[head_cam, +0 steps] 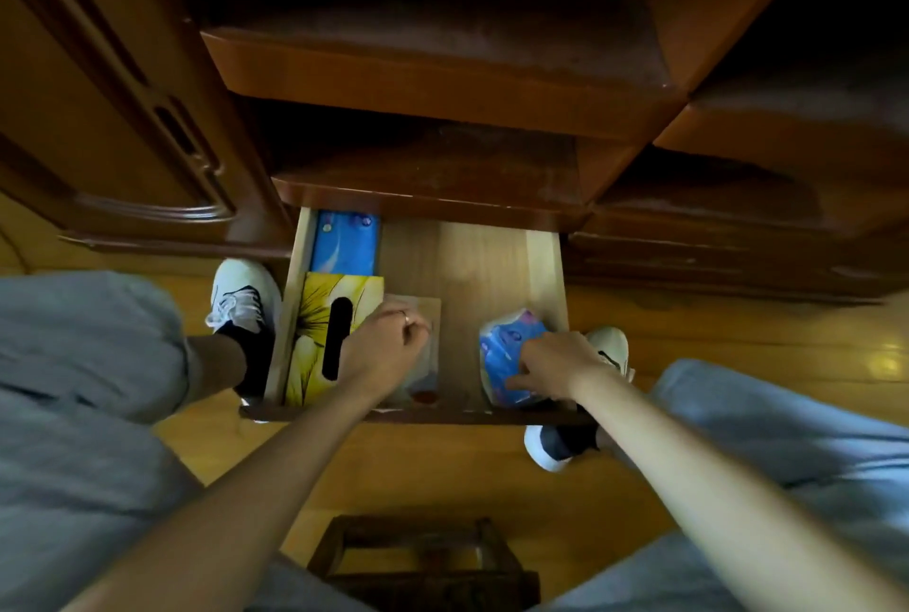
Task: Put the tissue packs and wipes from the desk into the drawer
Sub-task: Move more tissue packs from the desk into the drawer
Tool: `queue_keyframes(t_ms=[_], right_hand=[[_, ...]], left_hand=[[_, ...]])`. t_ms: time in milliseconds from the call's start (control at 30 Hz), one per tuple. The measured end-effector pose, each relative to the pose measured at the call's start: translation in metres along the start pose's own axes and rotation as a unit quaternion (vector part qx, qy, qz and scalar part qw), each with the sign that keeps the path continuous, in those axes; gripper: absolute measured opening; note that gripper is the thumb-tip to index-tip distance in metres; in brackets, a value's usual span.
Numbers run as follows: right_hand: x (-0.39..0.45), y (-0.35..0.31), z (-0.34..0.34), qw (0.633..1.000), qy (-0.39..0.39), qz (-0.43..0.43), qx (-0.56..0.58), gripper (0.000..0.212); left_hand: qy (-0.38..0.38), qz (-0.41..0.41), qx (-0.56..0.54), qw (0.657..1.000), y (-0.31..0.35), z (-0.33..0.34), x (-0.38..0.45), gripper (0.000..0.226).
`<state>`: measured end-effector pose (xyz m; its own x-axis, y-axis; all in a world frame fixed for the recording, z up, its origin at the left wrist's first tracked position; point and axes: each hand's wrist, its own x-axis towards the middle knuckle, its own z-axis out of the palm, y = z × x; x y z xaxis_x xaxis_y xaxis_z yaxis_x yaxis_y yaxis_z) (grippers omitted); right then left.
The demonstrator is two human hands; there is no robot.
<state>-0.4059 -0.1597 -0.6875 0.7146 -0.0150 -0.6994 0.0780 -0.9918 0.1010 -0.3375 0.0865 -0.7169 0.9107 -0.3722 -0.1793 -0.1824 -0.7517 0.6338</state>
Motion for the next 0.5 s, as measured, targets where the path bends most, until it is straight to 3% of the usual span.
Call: queue_keyframes(t_ms=[67, 100, 200, 300, 400, 500], right_hand=[[0.009, -0.004, -0.003, 1.0, -0.001, -0.003, 0.01, 0.035], [0.013, -0.006, -0.003, 1.0, 0.0, 0.0, 0.018, 0.037], [0.023, -0.013, 0.004, 0.996, -0.001, 0.06, 0.071, 0.096], [0.03, -0.02, 0.014, 0.984, -0.017, 0.141, 0.107, 0.124], [0.039, -0.027, 0.021, 0.98, -0.037, 0.167, 0.102, 0.108], [0.046, -0.025, 0.02, 0.979, -0.077, 0.175, 0.067, 0.076]], left_hand=[[-0.019, 0.012, 0.015, 1.0, 0.002, 0.006, 0.002, 0.026], [-0.03, 0.021, 0.024, 0.999, 0.004, 0.009, 0.002, 0.026], [-0.052, 0.034, 0.032, 0.998, 0.006, 0.017, 0.004, 0.025], [-0.091, 0.036, 0.07, 0.993, 0.014, 0.027, 0.01, 0.028], [-0.199, 0.007, 0.102, 0.975, 0.033, 0.045, 0.022, 0.031], [-0.325, -0.102, -0.055, 0.939, 0.052, 0.069, 0.035, 0.013]])
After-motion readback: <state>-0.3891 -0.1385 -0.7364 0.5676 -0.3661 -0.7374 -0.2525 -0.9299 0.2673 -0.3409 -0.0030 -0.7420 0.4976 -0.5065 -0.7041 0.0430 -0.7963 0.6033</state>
